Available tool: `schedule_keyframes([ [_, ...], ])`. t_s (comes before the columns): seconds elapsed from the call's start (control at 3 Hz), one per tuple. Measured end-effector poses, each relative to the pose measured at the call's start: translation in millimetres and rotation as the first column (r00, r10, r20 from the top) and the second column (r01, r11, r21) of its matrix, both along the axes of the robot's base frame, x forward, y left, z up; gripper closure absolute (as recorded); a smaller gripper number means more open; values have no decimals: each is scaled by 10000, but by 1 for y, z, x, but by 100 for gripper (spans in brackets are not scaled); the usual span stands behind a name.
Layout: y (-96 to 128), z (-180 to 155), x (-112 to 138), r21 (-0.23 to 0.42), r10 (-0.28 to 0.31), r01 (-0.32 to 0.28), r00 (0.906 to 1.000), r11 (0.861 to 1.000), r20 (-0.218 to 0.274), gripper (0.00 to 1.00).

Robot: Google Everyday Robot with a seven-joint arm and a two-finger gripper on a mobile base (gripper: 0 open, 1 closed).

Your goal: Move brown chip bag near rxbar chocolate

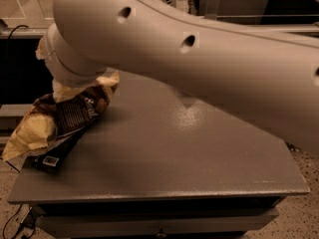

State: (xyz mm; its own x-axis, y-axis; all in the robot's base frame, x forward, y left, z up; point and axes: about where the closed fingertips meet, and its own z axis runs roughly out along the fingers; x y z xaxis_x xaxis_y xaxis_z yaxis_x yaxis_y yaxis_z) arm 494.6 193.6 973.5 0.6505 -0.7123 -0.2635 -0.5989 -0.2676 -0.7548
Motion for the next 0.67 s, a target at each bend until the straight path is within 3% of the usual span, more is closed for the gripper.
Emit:
schedule_keyframes([
  [0.33, 1, 2, -2, 3, 27, -27, 10000, 10000, 39, 0],
  [0.67, 1, 2, -2, 3, 28, -28, 10000, 10000, 40, 0],
])
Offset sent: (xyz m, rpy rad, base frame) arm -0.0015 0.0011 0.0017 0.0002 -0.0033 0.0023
